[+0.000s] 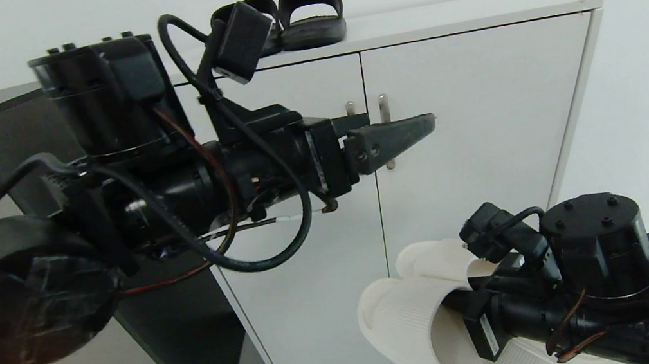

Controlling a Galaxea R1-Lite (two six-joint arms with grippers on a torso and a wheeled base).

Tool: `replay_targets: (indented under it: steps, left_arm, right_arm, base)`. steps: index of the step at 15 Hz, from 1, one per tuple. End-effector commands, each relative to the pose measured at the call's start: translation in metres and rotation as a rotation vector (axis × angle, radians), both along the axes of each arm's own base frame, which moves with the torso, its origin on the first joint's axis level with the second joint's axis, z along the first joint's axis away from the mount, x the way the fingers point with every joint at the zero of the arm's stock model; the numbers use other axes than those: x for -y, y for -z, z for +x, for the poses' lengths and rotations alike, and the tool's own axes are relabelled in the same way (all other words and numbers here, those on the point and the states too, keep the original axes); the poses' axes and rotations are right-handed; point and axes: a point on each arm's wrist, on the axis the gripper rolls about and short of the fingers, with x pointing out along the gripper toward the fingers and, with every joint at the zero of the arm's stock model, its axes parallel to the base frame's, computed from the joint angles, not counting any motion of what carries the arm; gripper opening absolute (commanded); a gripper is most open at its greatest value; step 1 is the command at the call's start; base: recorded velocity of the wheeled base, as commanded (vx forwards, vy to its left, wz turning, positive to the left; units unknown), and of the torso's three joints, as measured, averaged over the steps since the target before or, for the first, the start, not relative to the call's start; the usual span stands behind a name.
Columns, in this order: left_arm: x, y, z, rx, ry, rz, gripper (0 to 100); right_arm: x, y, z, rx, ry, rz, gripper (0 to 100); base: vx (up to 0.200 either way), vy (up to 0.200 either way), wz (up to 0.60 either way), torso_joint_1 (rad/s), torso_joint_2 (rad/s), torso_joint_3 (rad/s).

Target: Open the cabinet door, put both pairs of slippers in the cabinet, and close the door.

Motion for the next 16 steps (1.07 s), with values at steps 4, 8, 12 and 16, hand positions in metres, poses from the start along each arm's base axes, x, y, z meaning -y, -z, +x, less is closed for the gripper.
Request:
replay_targets:
  steps: [4,8,12,16]
  left_arm:
    - [0.023,-0.003,0.024,-0.118,0.111,-0.056,100]
    - [0.041,-0.002,0.037,-0.133,-0.055,-0.052,100]
    - [0.038,-0.003,0.038,-0.133,-0.129,0.012,100]
    - [0.038,-0.005,0.04,-0.126,-0.162,0.005,100]
  right_arm:
    - [-0.001,0.0,0.001,0.003,0.001,0.003,0]
    - [-0.001,0.0,0.001,0.003,0.0,0.003,0]
    - [0.0,-0.001,0.0,0.007,-0.001,0.005,0]
    - [0.001,-0.002,-0.001,0.011,0.0,0.006,0]
  base:
    - [0.0,0.0,0.0,0.0,0.0,0.0]
    - [0.0,0.0,0.0,0.0,0.0,0.0]
    - [0.0,0.0,0.0,0.0,0.0,0.0]
    - [0.0,0.0,0.0,0.0,0.0,0.0]
